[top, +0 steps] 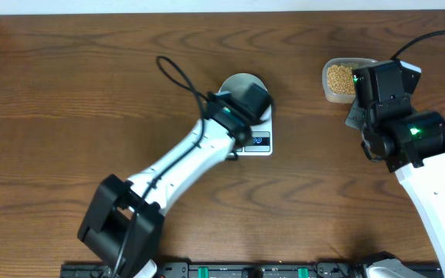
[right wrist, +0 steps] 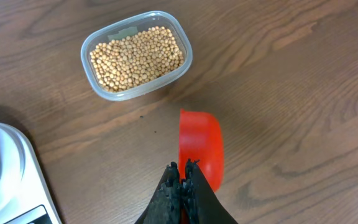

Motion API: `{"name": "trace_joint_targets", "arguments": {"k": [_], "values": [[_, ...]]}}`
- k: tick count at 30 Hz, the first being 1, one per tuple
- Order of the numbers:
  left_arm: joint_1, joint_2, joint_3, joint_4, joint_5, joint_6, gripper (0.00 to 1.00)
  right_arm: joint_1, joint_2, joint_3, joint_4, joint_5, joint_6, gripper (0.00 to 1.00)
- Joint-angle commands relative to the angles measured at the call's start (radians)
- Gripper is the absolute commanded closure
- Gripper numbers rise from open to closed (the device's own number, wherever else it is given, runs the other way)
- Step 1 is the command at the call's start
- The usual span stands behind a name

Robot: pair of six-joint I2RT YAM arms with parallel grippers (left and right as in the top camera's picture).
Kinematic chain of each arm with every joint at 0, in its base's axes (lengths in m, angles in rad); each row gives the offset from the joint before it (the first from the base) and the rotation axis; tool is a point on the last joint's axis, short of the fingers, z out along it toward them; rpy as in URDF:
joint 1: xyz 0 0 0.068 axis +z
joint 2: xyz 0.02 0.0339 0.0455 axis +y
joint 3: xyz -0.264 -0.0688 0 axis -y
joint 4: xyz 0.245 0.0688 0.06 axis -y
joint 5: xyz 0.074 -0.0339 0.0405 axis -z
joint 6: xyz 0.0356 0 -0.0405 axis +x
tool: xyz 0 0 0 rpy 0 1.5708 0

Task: Scoop item into bowl and weigh 50g on scale
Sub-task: 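Reach the left gripper forward over the scale's button panel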

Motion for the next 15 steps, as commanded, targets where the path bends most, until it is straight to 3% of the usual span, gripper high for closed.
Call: {"name": "trace_joint_targets", "arguments": {"k": [1, 10, 15], "values": [[-0.068, -0.027, -0.007, 0.018, -0.090, -0.046, 0.93, -0.004, -0.003, 0.017, 0.000, 0.015, -0.013, 0.99], [-0.053, -0.027, -0.009, 0.037, -0.087, -0.034, 0.93, -0.004, -0.001, 0.014, 0.001, 0.015, -0.013, 0.99], [-0.047, -0.026, -0.058, 0.124, -0.084, -0.034, 0.93, -0.004, 0.003, 0.013, 0.003, 0.015, -0.013, 0.99]]}}
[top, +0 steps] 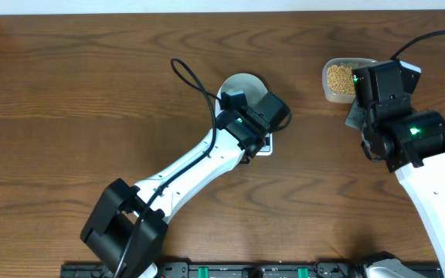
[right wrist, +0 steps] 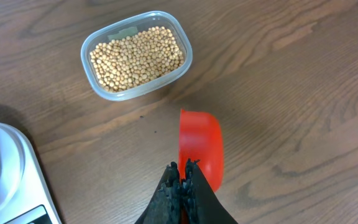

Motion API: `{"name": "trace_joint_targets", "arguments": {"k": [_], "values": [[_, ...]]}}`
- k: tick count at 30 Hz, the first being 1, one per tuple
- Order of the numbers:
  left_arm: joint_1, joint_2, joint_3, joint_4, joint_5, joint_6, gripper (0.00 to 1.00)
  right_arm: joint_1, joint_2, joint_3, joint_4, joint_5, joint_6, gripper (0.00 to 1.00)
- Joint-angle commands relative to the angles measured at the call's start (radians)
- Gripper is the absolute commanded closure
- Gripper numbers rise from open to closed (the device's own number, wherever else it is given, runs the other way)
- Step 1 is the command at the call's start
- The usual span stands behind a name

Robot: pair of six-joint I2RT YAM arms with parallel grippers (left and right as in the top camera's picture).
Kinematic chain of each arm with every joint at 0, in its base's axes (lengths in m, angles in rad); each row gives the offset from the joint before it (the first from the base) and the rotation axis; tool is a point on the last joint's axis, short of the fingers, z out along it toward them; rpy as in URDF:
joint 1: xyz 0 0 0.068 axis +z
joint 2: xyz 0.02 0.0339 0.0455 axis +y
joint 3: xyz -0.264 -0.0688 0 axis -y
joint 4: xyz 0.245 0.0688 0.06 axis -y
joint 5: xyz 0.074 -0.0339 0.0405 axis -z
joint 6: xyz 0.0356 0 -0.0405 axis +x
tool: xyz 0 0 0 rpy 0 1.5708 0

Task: Scoop item into bowl and weigh 50g on scale
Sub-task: 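Reach the left gripper forward over the scale's button panel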

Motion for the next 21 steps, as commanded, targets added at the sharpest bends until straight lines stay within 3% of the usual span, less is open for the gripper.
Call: {"name": "trace_joint_targets", "arguments": {"k": [1, 21], "values": [[0.004, -0.023, -0.049, 0.040, -0.017, -0.005, 0.93, -0.004, 0.002, 0.013, 0.003, 0.015, -0.012, 0.99], [0.003, 0.074, -0.053, 0.140, -0.003, 0.013, 0.93, -0.004, 0.002, 0.013, 0.031, -0.001, -0.012, 0.99]]}}
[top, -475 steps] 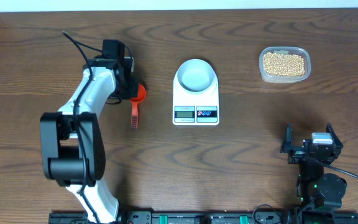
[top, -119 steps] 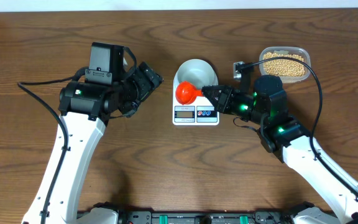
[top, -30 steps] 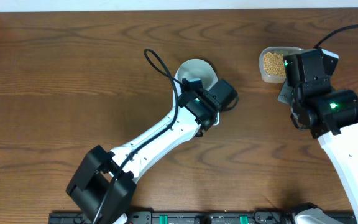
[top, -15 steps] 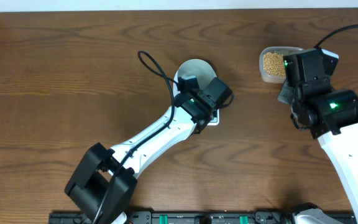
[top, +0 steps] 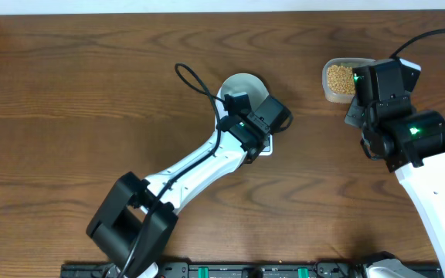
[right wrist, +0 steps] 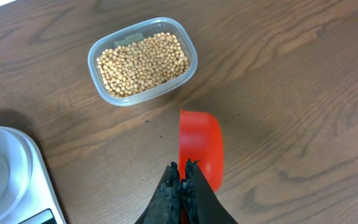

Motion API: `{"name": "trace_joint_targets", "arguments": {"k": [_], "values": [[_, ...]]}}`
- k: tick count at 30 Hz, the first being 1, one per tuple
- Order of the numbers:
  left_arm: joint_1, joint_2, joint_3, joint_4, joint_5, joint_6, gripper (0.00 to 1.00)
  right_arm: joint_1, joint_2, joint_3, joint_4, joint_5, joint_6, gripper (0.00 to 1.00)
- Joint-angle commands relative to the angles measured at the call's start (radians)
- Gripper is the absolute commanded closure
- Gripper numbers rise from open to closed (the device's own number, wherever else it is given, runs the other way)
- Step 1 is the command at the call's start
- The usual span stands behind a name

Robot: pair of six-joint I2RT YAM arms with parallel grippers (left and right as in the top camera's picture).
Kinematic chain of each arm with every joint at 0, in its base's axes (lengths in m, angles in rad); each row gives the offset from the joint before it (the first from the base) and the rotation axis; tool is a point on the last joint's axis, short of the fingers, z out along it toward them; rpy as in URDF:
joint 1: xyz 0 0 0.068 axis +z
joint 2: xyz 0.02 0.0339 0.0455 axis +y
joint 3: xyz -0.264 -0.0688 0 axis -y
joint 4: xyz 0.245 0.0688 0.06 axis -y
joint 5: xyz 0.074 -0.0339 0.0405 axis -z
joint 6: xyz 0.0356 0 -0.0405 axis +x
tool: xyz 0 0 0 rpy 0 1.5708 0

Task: Scoop item into bowl and weigh 50g on scale
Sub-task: 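Reach the left gripper forward over the scale's button panel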

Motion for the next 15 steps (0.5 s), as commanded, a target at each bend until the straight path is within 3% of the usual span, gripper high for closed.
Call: {"name": "trace_joint_targets", "arguments": {"k": [1, 15], "values": [[0.003, 0.051, -0.003, 0.017, -0.006, 0.012, 0.93, -0.004, 0.002, 0.013, 0.003, 0.004, -0.008, 0.99], [0.002, 0.088, -0.003, 0.035, -0.006, 0.008, 0.93, -0.004, 0.002, 0.012, 0.018, -0.015, -0.008, 0.99]]}}
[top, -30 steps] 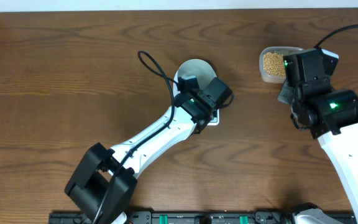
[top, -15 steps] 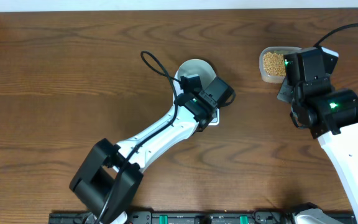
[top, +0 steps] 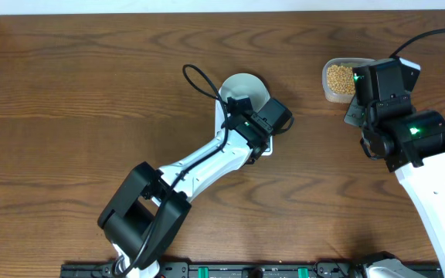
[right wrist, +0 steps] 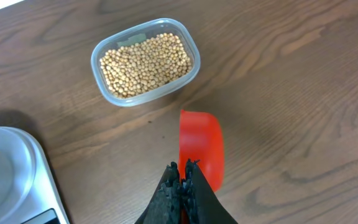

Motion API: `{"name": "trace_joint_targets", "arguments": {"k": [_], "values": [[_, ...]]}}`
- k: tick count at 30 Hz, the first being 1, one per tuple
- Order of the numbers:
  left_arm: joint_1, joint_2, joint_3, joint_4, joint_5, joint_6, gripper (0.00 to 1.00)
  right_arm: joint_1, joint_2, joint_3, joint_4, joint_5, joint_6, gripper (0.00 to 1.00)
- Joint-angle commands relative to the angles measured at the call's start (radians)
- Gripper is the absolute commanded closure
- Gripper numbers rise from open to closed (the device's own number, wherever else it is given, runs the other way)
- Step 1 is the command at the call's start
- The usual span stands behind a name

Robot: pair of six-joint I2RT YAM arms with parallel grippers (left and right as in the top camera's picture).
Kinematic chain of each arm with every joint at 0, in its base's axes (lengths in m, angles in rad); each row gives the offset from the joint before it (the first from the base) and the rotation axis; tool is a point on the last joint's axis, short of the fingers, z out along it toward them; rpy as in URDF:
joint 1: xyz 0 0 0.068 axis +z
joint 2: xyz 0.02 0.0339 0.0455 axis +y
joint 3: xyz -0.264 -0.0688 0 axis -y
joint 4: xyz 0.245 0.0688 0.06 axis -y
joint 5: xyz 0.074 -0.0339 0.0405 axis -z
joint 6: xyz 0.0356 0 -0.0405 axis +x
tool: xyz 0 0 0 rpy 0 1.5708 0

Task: Scoop item into bowl and weigh 50g on scale
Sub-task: 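Reach the left gripper forward over the scale's button panel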

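A clear tub of soybeans (right wrist: 145, 60) sits at the back right of the table, also seen as the tub (top: 338, 79) in the overhead view. My right gripper (right wrist: 183, 167) is shut on the handle of a red scoop (right wrist: 201, 146), which hangs just short of the tub, its cup tipped on edge. The white scale (right wrist: 14, 180) lies to the left. A pale bowl (top: 242, 85) stands on it. My left gripper (top: 275, 117) hovers at the scale's right side; its wrist hides the fingers and most of the scale.
The left arm (top: 199, 162) stretches diagonally from the front edge up to the scale, with a black cable loop (top: 199, 81) beside the bowl. The right arm (top: 431, 185) runs along the right side. Bare wooden table (top: 68, 100) spreads to the left.
The left arm's lower links have swung rightward while its gripper stays at the scale's right side. The right gripper with the scoop has shifted slightly; the tub sits a little further right in its view.
At first the left gripper was over the scale's front, with the display showing. Then it stood over the scale's right side, covering the display, and it has stayed there. The right gripper has held the red scoop just short of the bean tub throughout, shifting only slightly.
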Motion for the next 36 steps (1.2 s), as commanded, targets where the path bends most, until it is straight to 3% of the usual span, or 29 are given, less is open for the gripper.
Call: {"name": "trace_joint_targets", "arguments": {"k": [1, 36], "values": [[0.000, 0.015, -0.003, 0.004, -0.010, 0.008, 0.93, -0.004, 0.002, 0.012, 0.008, -0.006, -0.008, 0.99], [-0.003, 0.065, -0.005, 0.060, 0.062, -0.017, 0.93, -0.004, 0.031, -0.009, 0.026, -0.008, -0.009, 0.99]]}}
